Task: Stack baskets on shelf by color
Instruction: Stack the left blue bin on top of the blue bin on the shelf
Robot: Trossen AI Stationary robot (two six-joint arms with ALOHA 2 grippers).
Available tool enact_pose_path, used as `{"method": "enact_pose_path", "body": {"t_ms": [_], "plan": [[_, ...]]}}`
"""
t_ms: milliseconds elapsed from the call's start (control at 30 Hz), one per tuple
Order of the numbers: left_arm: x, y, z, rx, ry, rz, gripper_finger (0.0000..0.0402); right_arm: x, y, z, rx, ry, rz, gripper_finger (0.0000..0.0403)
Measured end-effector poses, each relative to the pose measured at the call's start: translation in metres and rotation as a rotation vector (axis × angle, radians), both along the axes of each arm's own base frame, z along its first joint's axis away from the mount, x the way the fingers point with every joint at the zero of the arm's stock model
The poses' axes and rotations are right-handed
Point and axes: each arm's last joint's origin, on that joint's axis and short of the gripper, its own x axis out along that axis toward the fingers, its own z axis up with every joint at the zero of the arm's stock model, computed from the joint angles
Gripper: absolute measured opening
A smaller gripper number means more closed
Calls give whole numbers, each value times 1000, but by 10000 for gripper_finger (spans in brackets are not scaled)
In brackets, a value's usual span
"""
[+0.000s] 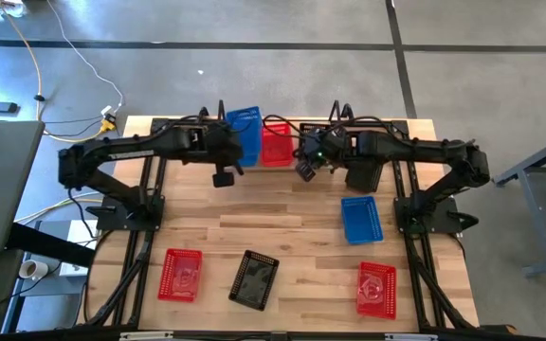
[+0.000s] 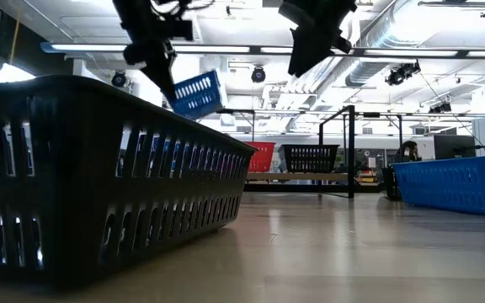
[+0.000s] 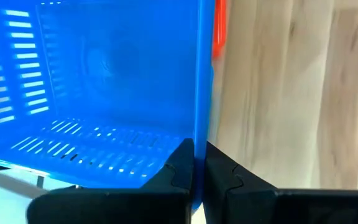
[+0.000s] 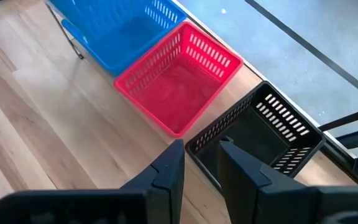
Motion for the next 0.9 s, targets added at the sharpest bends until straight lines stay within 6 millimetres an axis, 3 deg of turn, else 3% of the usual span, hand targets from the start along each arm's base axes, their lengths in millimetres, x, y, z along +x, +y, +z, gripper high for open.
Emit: {"method": "enact_pose_path", "body": {"t_ms": [500,900], "plan": [[9,14,-29,-82,211,8,0,-1,-5,0,17,5,15,83],[8,21,-33,-106,218,17,0,0,-5,-1,20,3,15,83]]}}
